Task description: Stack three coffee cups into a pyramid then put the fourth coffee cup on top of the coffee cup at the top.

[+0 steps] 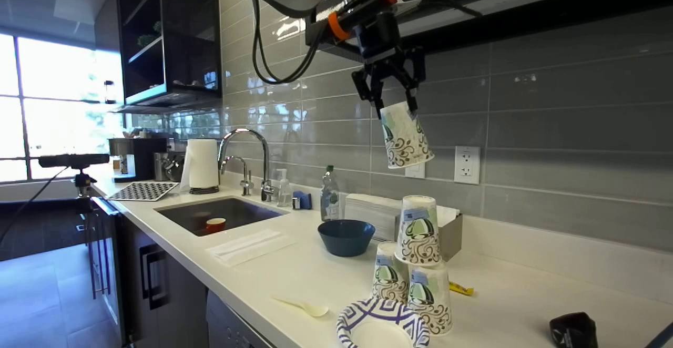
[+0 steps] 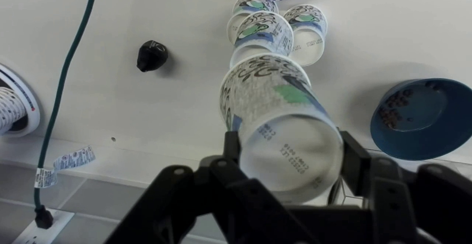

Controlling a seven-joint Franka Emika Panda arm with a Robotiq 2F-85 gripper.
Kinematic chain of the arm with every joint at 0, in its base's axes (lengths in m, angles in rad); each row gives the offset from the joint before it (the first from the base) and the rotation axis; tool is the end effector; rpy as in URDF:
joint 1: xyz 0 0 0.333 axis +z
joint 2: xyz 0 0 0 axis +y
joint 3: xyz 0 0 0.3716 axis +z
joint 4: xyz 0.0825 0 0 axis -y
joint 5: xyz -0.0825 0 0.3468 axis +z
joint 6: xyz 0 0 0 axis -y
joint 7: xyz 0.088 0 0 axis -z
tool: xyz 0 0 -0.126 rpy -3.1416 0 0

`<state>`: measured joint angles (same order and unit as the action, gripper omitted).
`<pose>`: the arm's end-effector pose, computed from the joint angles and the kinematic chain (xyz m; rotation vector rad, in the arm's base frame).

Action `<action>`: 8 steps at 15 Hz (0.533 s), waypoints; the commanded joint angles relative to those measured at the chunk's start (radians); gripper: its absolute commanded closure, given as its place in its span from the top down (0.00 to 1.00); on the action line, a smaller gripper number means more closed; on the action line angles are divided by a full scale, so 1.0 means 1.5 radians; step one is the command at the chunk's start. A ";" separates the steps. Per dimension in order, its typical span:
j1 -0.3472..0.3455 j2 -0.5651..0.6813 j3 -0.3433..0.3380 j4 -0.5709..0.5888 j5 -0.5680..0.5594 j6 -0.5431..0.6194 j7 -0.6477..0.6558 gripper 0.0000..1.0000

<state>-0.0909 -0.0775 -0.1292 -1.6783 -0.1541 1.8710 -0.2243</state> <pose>0.5048 -0.1312 0.6846 2.9237 0.0422 0.3405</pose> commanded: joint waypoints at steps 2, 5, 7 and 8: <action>-0.014 0.034 -0.012 0.031 0.056 -0.003 0.007 0.41; -0.023 0.039 -0.019 0.029 0.078 -0.002 0.006 0.41; -0.027 0.039 -0.023 0.025 0.087 -0.001 0.007 0.41; -0.029 0.040 -0.024 0.023 0.087 -0.001 0.006 0.41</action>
<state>-0.1192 -0.0345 -0.1621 -1.6653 -0.0572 1.8715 -0.2232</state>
